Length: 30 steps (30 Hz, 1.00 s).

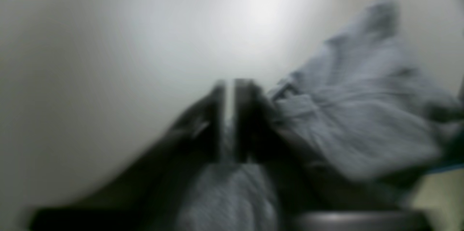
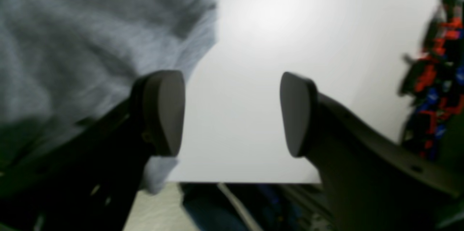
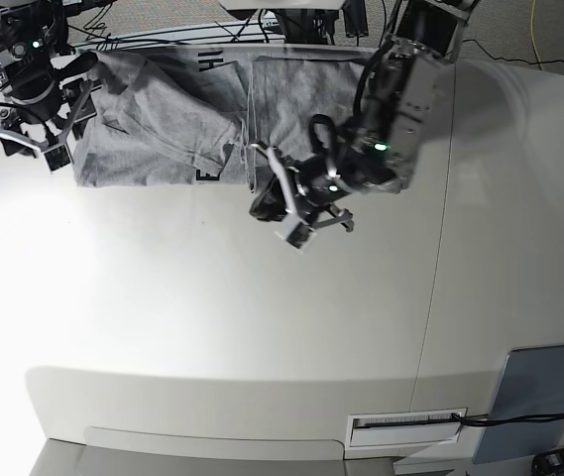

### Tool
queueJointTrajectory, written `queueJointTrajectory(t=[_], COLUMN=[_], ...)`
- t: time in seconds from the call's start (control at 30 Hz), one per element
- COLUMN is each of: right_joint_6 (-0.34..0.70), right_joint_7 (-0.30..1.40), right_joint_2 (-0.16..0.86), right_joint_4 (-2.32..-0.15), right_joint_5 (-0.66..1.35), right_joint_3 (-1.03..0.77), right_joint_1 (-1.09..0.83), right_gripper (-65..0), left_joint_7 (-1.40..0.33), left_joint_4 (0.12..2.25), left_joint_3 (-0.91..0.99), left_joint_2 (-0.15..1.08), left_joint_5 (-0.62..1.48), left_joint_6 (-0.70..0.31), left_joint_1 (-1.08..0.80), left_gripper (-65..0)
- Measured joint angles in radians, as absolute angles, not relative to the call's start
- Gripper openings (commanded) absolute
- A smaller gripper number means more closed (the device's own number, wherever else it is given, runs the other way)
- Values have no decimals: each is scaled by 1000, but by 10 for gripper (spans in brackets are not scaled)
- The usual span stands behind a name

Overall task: Fold the T-shirt properly
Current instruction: 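Fold the strip end toward the right gripper with the left gripper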

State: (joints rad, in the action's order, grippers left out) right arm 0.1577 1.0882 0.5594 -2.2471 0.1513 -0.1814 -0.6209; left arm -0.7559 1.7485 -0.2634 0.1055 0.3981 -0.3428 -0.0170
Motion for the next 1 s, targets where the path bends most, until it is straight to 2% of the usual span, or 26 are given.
queueJointTrajectory(t=[0.07, 0.1, 0.17, 0.37, 0.57, 0.8, 1.0], right_joint_6=[157, 158, 164, 327, 345, 432, 525], right_joint_7=[1077, 1063, 1042, 1041, 1060, 1113, 1174], right_joint_2=[559, 550, 519, 438, 434, 417, 376], right_joint_4=[-2241, -2224, -2173, -2017, -1892, -1676, -1660], right_joint_5=[159, 171, 274, 597, 672, 825, 953], right_joint_3=[-181, -191, -232, -403, -481, -477, -479], right_joint_1=[-620, -618, -616, -616, -572, -475, -463], right_gripper=[-249, -249, -249, -249, -249, -249, -249], left_joint_7=[-786, -810, -836, -883, -893, -898, -897], left_joint_4=[1782, 1801, 1837, 1909, 1913, 1913, 1914], left_joint_3=[-190, -151, -77, 84, 113, 113, 113], left_joint_2=[105, 105, 105, 105, 105, 102, 102], left_joint_5=[480, 519, 577, 634, 627, 612, 577], left_joint_6=[-382, -400, -447, -521, -544, -558, -552], left_joint_1=[-45, -62, -102, -198, -229, -229, -229], left_gripper=[-370, -362, -362, -362, -362, -362, -362])
